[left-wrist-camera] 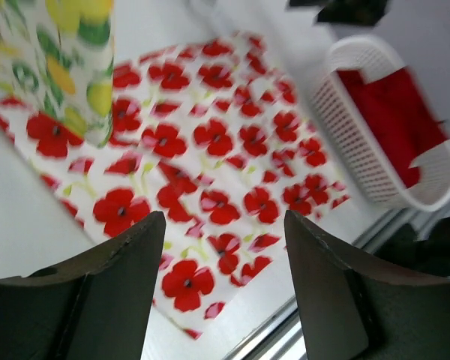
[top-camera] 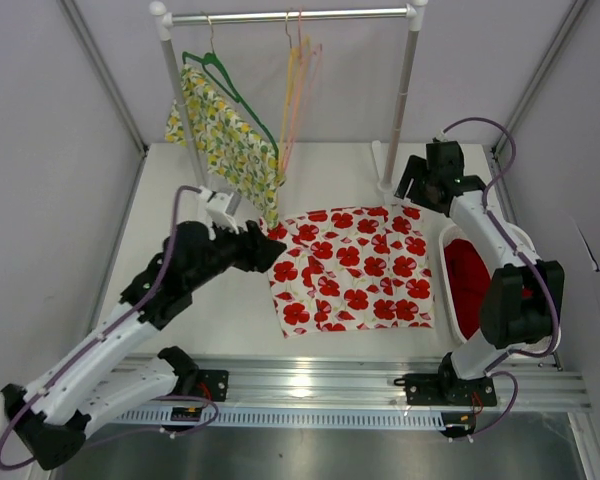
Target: Place the skirt on the hanger
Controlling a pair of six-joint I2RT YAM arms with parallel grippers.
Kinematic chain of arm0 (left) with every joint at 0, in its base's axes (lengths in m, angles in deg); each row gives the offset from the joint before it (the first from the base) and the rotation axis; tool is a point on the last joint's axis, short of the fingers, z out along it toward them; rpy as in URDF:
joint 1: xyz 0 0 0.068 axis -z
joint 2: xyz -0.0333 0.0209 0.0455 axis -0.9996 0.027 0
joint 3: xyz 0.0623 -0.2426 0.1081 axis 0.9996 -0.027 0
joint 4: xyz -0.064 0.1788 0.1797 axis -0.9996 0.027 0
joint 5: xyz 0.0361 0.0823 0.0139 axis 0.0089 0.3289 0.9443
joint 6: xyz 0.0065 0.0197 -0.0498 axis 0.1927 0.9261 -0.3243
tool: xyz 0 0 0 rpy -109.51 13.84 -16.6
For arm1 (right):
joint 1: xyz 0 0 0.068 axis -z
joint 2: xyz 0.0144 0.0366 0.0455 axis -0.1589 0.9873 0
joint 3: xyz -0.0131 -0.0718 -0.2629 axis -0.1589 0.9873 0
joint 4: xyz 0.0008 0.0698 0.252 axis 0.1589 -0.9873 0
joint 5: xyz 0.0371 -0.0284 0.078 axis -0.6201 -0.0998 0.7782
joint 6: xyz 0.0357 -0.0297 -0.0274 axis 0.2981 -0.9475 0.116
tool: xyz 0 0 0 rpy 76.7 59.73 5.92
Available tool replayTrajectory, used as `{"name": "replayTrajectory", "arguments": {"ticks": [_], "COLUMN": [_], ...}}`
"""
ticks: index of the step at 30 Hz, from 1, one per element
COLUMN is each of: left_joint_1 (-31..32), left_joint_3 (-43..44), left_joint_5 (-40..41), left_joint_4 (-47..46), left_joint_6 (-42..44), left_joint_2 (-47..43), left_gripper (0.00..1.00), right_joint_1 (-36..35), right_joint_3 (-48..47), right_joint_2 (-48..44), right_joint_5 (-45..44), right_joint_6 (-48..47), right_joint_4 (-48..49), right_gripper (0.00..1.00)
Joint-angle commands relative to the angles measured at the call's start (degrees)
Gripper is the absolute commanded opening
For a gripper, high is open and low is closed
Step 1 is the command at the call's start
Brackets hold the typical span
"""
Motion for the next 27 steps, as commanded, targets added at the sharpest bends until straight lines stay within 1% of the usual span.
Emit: {"name": "replayTrajectory", "arguments": {"ticks": [1,2,3,4,6,7,8,9,10,11,13,14,15,17,19,20,21,22,23,24,26,27], "left_joint_1": [0.37,0.45,0.45,0.45,0.54,0.46,0.45,0.54,0.46,0.45,0.45,0.45,0.45,0.45,0.19,-0.33,-0.68,-1.47,-1.83,-2.00,-2.18,-2.18], "left_joint_3": [9.71,11.56,16.54,18.06,23.50,25.10,28.07,29.58,34.03,35.29,38.02,41.95,43.90,48.21,51.64,54.61,57.86,61.46,65.24,66.67,69.74,70.54], "left_joint_5": [-4.13,-3.35,-3.08,-2.47,1.57,3.06,5.69,10.58,12.98,14.92,18.36,19.41,21.69,23.54,26.09,26.36,26.71,27.33,27.94,28.73,30.05,30.14], "left_joint_4": [-1.59,-1.42,-1.76,-3.16,-5.62,-6.50,-7.38,-8.96,-9.84,-11.07,-13.54,-14.24,-15.55,-17.75,-20.66,-20.58,-19.79,-17.87,-17.85,-14.81,-13.55,-13.54], "left_joint_6": [2.75,3.80,4.76,5.90,8.37,9.25,11.00,11.62,12.15,13.72,15.49,17.15,18.04,20.75,21.56,21.30,20.86,19.47,18.58,18.05,17.87,17.78], "left_joint_2": [-4.96,-4.70,-4.26,-3.04,-1.19,1.51,3.19,5.04,7.23,11.69,16.37,21.09,23.40,29.36,33.16,35.18,39.12,41.07,43.01,46.33,48.38,48.82], "left_gripper": [0.70,0.71,0.71,0.70,0.71,0.71,0.70,0.69,0.66,0.65,0.63,0.63,0.62,0.63,0.62,0.61,0.61,0.58,0.56,0.53,0.54,0.57], "right_joint_1": [-0.50,-0.76,-0.94,-1.12,-1.90,-2.17,-2.69,-2.96,-3.22,-3.49,-4.19,-4.63,-5.07,-5.51,-5.95,-5.95,-6.04,-6.13,-6.13,-6.04,-6.13,-6.13], "right_joint_3": [-1.22,-0.96,-0.87,-0.78,-0.60,-0.60,-0.52,-0.43,-0.25,0.01,0.80,1.06,1.24,1.42,1.33,1.24,1.15,0.98,0.98,0.89,1.06,1.24], "right_joint_2": [-5.73,-6.34,-6.79,-7.75,-8.63,-9.16,-9.42,-9.51,-9.60,-9.95,-10.39,-10.92,-11.09,-11.88,-12.41,-12.68,-12.94,-13.12,-13.29,-13.47,-13.91,-14.26], "right_joint_5": [1.17,1.87,2.31,2.66,2.84,2.93,3.02,2.84,2.93,3.02,3.19,3.11,3.02,2.93,2.67,2.75,2.93,3.02,3.02,3.02,3.19,3.28], "right_joint_6": [0.57,0.66,0.75,0.83,0.84,0.84,0.84,0.92,0.84,1.01,1.01,0.92,0.92,0.75,0.40,0.22,0.05,-0.13,-0.22,-0.48,-0.66,-0.83], "right_joint_4": [0.62,0.62,0.71,0.71,0.71,0.71,0.62,0.45,0.53,0.71,0.88,0.97,0.80,0.53,0.36,0.36,0.27,0.09,0.01,-0.08,-0.08,-0.17], "right_gripper": [0.74,0.74,0.74,0.74,0.74,0.74,0.74,0.74,0.74,0.74,0.73,0.73,0.73,0.73,0.73,0.73,0.73,0.73,0.73,0.73,0.73,0.73]}}
